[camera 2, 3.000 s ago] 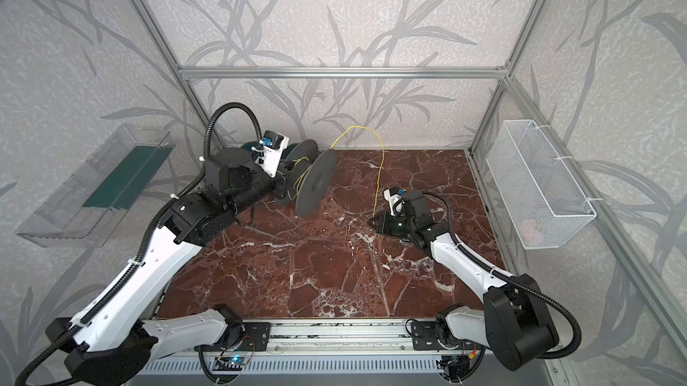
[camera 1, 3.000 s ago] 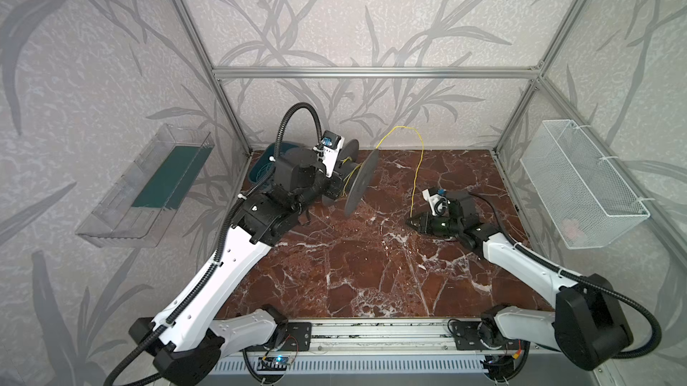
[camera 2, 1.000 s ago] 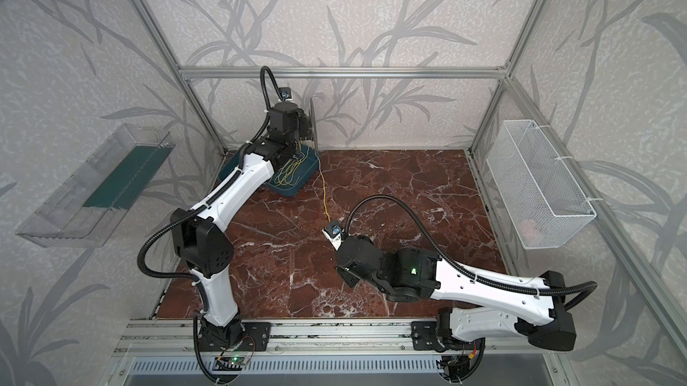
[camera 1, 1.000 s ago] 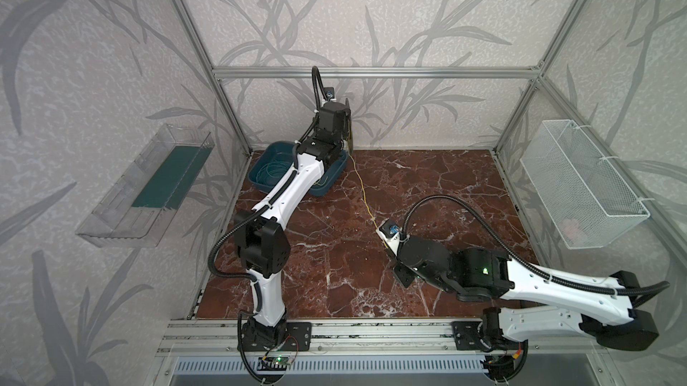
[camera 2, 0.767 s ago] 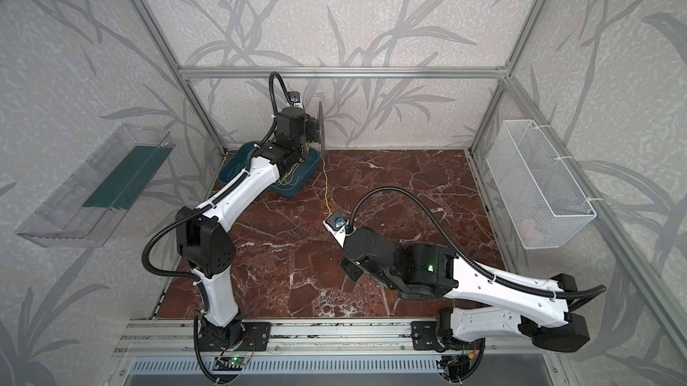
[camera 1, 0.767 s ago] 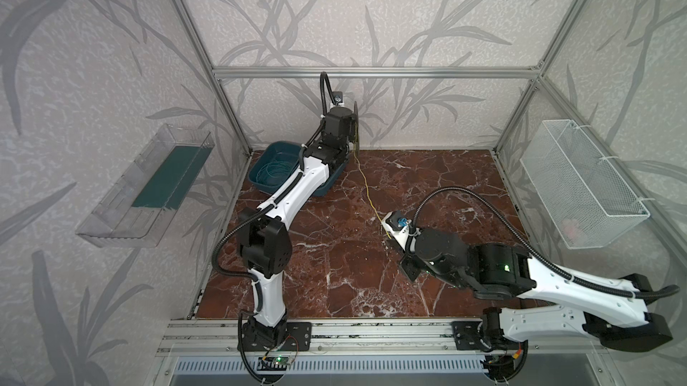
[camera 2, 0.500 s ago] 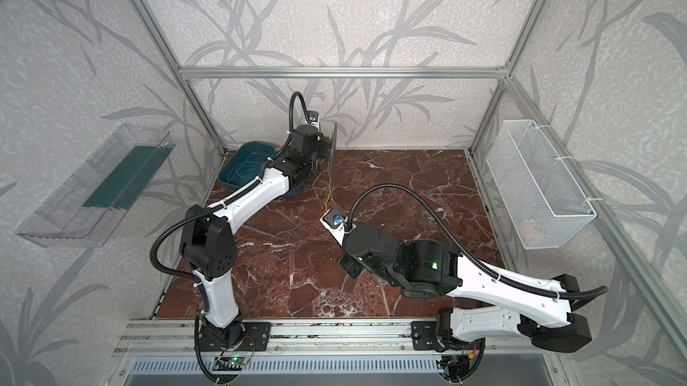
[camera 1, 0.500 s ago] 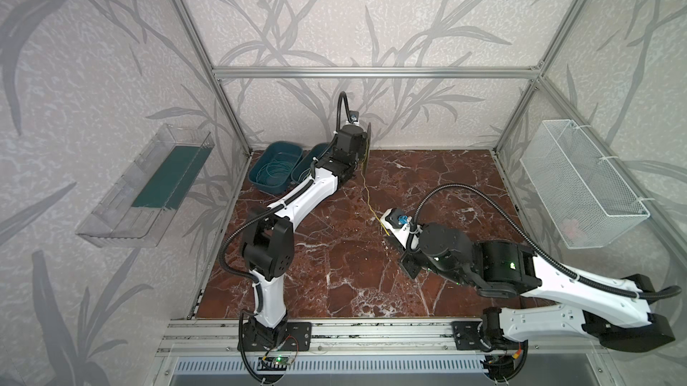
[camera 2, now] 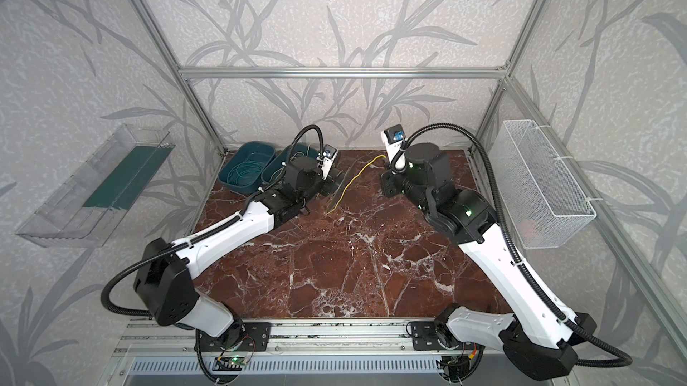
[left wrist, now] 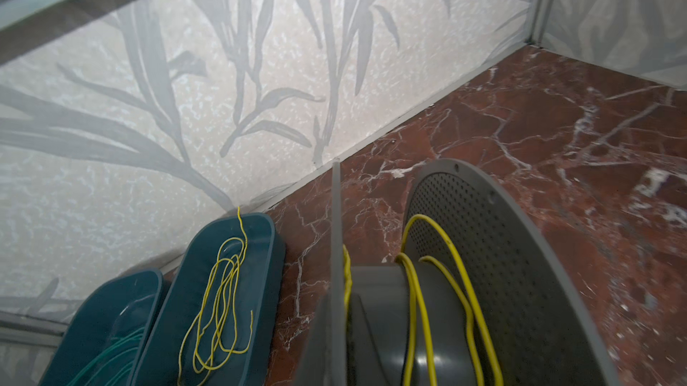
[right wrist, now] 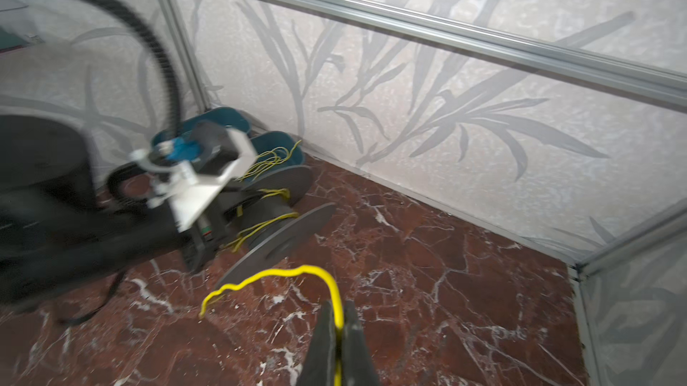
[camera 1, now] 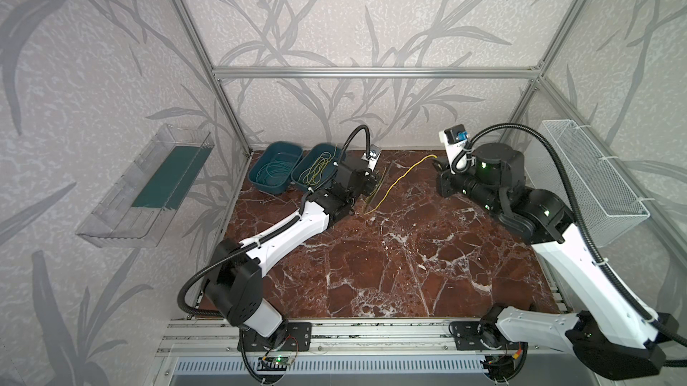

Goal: Wrap the cables

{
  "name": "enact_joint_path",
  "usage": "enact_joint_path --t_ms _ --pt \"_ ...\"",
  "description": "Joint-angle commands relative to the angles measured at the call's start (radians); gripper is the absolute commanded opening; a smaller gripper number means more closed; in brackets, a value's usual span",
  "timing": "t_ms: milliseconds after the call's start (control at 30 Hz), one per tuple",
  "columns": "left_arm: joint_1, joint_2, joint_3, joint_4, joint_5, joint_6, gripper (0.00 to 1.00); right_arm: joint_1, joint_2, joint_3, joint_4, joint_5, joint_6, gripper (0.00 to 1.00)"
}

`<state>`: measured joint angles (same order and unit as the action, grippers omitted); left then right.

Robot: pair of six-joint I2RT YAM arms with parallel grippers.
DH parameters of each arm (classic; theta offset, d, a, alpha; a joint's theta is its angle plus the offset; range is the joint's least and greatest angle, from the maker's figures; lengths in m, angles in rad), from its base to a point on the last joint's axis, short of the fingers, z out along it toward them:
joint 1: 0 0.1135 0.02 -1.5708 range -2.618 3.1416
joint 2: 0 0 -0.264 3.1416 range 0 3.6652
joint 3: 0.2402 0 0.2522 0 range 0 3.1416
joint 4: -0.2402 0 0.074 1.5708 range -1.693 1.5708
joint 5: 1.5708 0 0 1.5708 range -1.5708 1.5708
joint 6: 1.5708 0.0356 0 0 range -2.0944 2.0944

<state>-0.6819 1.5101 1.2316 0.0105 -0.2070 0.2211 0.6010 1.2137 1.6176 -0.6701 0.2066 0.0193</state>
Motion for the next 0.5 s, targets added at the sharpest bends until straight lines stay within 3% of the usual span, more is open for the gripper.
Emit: enact_joint_path --t_ms 0,233,367,467 --pt "-0.046 -0.101 -0.03 -0.015 0.074 0.11 0.0 -0.114 0.041 0.076 0.06 -0.099 0.001 0.0" --pt "-0.149 -0.223 -0.087 -0.162 0.076 0.143 0.0 -0.276 0.147 0.14 0.1 -0.252 0.073 0.0" --pt "-0.153 -0.19 -0.066 -0.149 -0.069 0.101 0.0 -0.262 0.097 0.055 0.154 -0.355 0.147 0.0" --pt "-0.14 -0.115 -0.001 -0.149 -0.134 0.052 0.0 -0.171 -0.003 -0.054 0.182 -0.325 0.158 0.0"
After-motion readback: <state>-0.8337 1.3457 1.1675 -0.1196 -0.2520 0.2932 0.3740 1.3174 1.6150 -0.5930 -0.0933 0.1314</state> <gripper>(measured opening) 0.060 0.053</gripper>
